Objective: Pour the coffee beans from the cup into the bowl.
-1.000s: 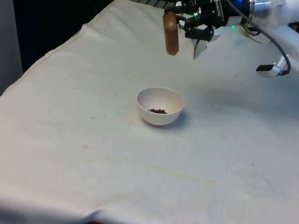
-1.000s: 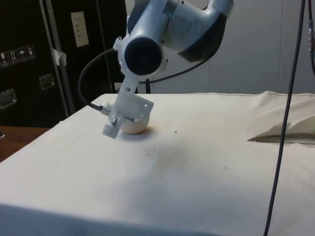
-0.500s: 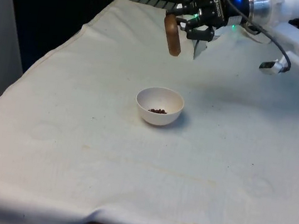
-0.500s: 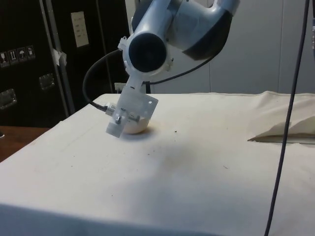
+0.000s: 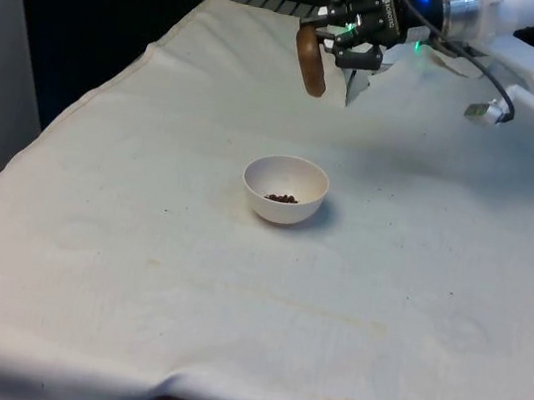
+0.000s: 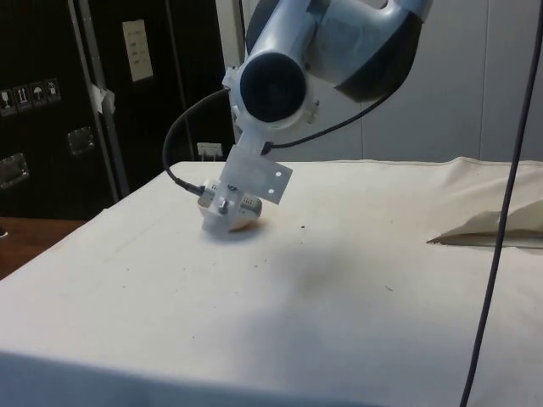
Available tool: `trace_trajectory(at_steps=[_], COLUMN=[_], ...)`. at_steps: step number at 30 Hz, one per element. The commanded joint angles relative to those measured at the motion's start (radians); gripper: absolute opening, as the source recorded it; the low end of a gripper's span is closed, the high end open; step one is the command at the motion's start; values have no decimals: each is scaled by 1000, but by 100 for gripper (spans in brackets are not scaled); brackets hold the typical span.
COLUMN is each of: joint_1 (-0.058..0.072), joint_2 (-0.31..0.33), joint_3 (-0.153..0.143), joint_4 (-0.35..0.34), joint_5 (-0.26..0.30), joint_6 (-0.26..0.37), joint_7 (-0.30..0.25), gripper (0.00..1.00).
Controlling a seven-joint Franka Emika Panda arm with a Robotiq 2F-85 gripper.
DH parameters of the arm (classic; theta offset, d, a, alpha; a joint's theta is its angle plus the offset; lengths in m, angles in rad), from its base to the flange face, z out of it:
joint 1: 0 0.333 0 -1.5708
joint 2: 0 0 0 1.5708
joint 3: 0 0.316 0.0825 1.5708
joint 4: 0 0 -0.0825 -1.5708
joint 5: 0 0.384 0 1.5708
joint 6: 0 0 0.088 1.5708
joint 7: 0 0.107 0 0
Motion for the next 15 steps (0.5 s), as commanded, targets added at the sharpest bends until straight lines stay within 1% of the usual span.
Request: trace_trajectory(at_steps=[1,2,9,10,11,15], joint_1=[0,-5,-7,-1,-7,-7], joint_2=[-3,-15,-32,-22,-33,-39], joint_3=[0,1,-3,-4,-4,-6], joint_4=[-5,-16,-40,-34,-42,-48], joint_5=[5,19,60,53,66,91], joint_6=[2,24,48,24,51,64], joint_7=[0,-11,-21,-9,-22,-31], gripper=[5,5,5,5,5,5])
